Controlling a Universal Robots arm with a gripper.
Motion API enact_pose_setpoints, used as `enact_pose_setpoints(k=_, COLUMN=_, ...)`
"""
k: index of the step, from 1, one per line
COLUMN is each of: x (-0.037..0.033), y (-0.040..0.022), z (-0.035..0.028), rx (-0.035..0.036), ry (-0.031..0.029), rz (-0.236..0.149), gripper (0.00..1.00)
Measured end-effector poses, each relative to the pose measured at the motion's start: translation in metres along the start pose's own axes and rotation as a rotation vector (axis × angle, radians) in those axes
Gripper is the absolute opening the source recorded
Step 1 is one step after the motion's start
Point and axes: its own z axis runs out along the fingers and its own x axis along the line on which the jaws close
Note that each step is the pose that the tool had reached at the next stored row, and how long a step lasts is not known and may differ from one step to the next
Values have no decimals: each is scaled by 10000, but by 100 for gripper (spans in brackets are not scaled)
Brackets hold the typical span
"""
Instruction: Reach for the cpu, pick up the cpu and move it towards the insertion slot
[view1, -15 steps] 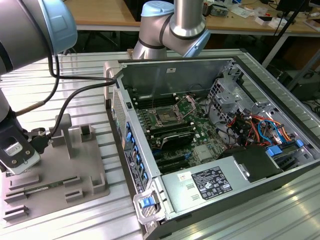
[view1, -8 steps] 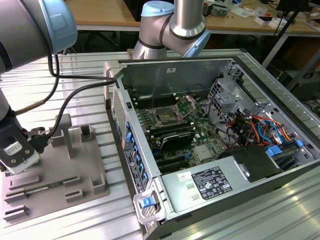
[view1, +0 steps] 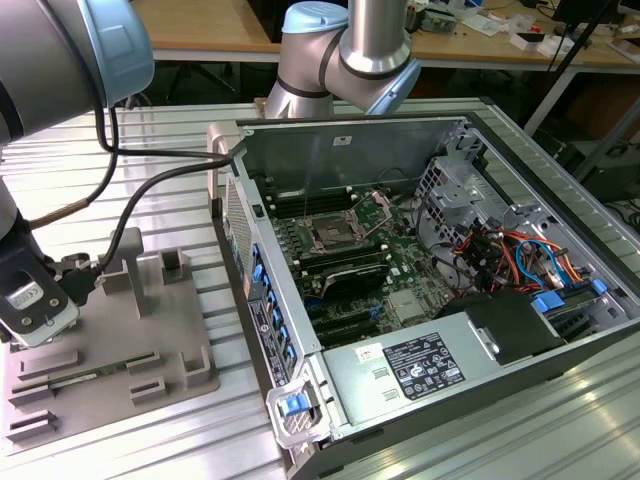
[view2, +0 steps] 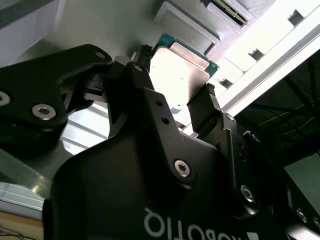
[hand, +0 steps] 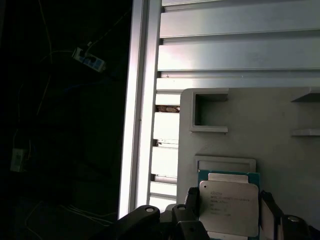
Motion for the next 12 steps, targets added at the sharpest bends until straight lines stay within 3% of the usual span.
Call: enact_pose_setpoints(k=12, x=0, y=2, z=-36, rx=0, ry=-1, rz=0, gripper=55)
